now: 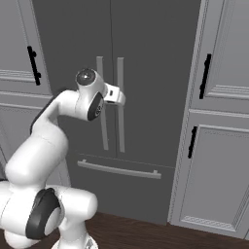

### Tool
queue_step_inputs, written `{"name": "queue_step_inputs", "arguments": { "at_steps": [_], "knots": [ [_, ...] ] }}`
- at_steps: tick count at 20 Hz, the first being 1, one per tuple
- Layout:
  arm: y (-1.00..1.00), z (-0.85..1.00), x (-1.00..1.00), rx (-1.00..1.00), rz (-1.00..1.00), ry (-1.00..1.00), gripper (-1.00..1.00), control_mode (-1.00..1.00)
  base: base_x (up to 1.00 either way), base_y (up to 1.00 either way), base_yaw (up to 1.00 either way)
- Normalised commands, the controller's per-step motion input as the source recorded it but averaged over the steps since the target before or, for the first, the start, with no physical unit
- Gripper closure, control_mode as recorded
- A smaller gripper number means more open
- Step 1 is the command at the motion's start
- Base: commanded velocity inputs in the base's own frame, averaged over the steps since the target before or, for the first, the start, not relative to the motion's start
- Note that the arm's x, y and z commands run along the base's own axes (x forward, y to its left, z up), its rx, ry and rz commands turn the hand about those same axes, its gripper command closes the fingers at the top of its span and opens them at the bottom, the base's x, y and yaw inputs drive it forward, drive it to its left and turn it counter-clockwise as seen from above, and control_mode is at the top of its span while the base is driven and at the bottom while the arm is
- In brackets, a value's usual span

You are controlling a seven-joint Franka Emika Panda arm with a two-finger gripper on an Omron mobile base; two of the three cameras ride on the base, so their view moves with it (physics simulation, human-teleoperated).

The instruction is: Grab a lemon wedge from the fridge and one ice cube from the ice bowl, and put them in the glass of lemonade.

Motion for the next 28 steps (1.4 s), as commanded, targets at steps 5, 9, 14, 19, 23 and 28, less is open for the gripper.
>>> {"name": "queue_step_inputs", "arguments": {
  "at_steps": [5,9,14,19,23,28],
  "knots": [
    [-0.08,-0.11,0.65,0.0,0.0,0.06,-1.0,-1.0,0.0,0.0,0.0],
    [-0.01,-0.76,0.89,0.02,0.0,-0.01,-1.0,-1.0,0.0,0.0,0.0],
    [-0.01,-0.16,0.78,0.0,0.0,0.0,-1.0,-1.0,0.0,0.0,0.0],
    [-0.2,-0.01,0.52,0.0,0.0,0.0,-1.0,-1.0,0.0,0.0,0.0],
    [-0.23,-0.01,0.4,0.0,0.0,0.0,-1.0,-1.0,0.0,0.0,0.0],
    [0.0,-0.48,0.46,0.0,0.0,0.0,-1.0,-1.0,0.0,0.0,0.0]
  ]
}}
